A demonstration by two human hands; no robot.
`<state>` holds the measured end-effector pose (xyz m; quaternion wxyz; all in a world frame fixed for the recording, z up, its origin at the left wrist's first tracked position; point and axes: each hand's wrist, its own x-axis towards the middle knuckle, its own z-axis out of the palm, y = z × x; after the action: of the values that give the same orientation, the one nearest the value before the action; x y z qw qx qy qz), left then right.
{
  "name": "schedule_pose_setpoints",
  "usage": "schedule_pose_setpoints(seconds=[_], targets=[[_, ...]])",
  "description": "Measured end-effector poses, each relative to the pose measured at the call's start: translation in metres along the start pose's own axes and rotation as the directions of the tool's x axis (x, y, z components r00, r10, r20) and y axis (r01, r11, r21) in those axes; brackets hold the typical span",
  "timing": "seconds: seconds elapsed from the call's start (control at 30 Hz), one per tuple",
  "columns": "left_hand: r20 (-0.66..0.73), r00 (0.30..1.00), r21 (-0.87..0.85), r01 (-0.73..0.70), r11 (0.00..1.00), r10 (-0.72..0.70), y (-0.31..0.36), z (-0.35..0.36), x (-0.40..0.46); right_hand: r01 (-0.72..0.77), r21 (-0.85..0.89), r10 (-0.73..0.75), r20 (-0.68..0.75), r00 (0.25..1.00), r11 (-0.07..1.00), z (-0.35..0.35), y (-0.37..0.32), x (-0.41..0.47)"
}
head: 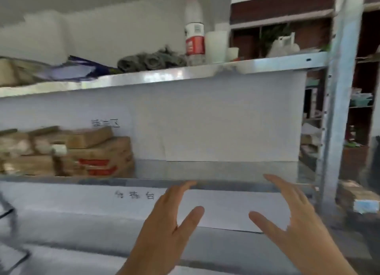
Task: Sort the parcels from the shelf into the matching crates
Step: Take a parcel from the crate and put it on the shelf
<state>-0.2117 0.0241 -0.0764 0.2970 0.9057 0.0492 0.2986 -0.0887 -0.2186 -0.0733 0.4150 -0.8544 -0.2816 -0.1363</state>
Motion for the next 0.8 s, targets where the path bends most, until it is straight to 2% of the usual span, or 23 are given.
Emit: schedule_pose_setpoints(seconds=[0.17,0.27,0.5,0.6,0.7,0.8], targets=[[-0.194,0.974,0.055,0.133,0.990,-0.120,-0.057,-0.116,-0.062,0.156,0.147,-0.172,0.103,0.980,0.977,0.082,-0.098,-0.003],[-0.237,0.956,0.062,0.193,0.979,-0.173,-0.093,-0.166,-0.095,0.186,0.185,-0.215,0.151,0.965,0.965,0.127,-0.150,-0.013],[-0.189,0.936,0.059,0.312,0.948,-0.296,-0.178,-0.246,-0.144,0.150,0.335,-0.202,0.124,0.972,0.930,0.215,-0.227,-0.045],[-0.166,0.915,0.039,0.379,0.925,-0.368,-0.207,-0.270,-0.145,0.138,0.326,-0.192,0.138,0.972,0.935,0.245,-0.253,-0.046],[-0.085,0.896,-0.012,0.435,0.900,-0.435,-0.223,-0.291,-0.129,0.148,0.292,-0.196,0.141,0.970,0.945,0.266,-0.274,-0.034],[-0.041,0.909,-0.071,0.411,0.909,-0.415,-0.239,-0.304,-0.107,0.168,0.293,-0.207,0.110,0.972,0.941,0.284,-0.282,-0.013]])
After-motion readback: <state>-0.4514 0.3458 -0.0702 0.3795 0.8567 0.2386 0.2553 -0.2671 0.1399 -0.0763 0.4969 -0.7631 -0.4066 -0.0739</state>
